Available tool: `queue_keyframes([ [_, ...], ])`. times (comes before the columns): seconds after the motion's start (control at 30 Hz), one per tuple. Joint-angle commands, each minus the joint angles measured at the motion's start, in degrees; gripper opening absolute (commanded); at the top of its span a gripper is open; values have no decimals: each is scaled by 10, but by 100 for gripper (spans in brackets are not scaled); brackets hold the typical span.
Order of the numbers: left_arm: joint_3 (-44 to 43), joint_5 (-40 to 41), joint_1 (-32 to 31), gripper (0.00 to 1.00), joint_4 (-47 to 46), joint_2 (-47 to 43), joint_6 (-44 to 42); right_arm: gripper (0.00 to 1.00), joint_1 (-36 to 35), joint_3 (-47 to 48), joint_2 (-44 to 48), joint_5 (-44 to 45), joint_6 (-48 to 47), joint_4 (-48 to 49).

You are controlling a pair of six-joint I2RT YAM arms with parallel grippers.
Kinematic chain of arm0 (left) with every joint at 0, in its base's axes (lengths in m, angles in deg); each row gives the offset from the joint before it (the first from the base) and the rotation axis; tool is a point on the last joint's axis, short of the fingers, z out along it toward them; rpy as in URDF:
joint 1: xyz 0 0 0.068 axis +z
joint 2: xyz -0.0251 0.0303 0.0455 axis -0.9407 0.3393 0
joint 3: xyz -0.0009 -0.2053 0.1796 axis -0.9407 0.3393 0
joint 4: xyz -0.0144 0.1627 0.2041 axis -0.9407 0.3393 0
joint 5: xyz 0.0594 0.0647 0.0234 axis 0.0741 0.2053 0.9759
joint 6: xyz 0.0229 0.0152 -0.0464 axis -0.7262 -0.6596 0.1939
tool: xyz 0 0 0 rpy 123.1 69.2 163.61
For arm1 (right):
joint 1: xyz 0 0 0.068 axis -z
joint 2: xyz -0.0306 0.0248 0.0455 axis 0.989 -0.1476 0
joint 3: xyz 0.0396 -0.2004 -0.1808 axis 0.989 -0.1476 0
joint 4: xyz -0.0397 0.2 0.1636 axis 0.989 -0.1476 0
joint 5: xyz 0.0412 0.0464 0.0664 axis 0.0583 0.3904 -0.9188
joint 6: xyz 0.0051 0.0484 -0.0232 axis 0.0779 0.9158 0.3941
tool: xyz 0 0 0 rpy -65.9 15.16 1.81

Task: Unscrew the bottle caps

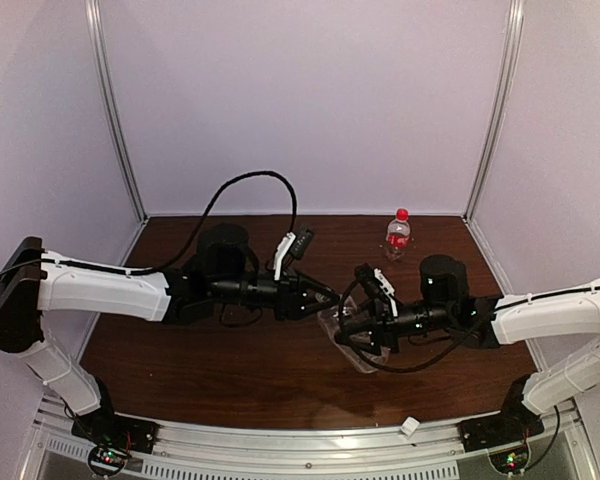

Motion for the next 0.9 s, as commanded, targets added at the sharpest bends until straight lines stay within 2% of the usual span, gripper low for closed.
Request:
queue_keyframes([
  [0.0, -5, -16, 0, 0, -37, 1, -5, 52, -2, 20, 10, 48, 13, -1],
  [0.1, 3, -2, 0, 0, -26, -12, -10, 64, -1, 32, 13, 92, 14, -42],
  [0.2, 5, 21, 2, 0, 14, -32, -29, 86, -1, 43, 14, 116, 15, -75],
  [0.27, 6, 40, 5, 0, 42, -48, -45, 97, -1, 45, 19, 128, 16, -89],
  [0.3, 7, 48, 8, 0, 55, -55, -50, 99, -1, 45, 22, 134, 17, -95],
  [0.47, 11, 99, 41, 0, 129, -103, -78, 100, 0, 40, 44, 168, 24, -135],
  [0.57, -5, 184, 55, 0, 203, -124, -116, 100, 0, 35, 59, 199, 39, -155],
  [0.7, -43, 289, 75, 0, 309, -120, -150, 99, 0, 46, 65, 253, 63, -209],
  [0.87, -83, 365, 111, 0, 357, -95, -159, 96, -2, 69, 74, 273, 82, -291],
])
